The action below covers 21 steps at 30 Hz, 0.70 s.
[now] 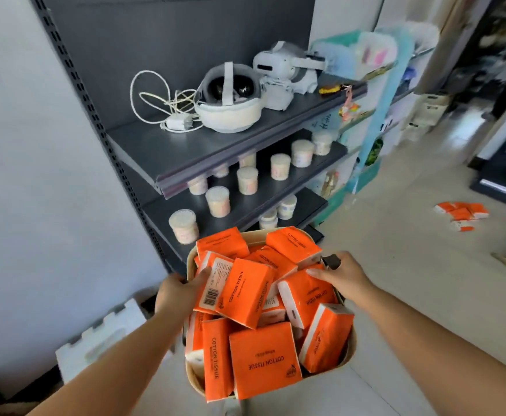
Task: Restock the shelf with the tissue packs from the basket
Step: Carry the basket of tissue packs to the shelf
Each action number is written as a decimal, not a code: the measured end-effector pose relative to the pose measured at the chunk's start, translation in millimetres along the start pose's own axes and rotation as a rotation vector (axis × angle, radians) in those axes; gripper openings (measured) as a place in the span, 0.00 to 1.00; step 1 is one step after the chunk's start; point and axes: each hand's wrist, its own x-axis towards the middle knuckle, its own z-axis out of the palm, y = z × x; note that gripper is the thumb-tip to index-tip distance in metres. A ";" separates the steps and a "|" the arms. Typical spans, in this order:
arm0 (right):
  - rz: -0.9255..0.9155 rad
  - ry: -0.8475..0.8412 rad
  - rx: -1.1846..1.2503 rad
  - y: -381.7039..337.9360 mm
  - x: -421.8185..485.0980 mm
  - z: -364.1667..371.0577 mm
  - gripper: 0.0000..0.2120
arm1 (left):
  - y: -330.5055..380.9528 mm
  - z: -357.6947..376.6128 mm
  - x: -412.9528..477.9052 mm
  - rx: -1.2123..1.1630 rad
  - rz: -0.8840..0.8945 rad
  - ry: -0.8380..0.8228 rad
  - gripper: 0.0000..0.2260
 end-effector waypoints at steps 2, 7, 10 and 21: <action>0.062 0.071 0.035 13.2 3.7 -26.6 0.39 | 24.0 26.5 7.7 0.023 0.053 -0.072 0.19; 0.188 0.273 0.115 35.6 12.9 -91.2 0.21 | 97.4 94.3 33.1 0.056 0.152 -0.253 0.20; 0.242 0.377 0.153 47.8 28.2 -131.8 0.27 | 148.6 139.4 49.2 0.083 0.206 -0.356 0.22; 0.383 0.776 0.287 85.4 70.7 -293.9 0.25 | 356.1 326.8 43.9 0.179 0.520 -0.622 0.26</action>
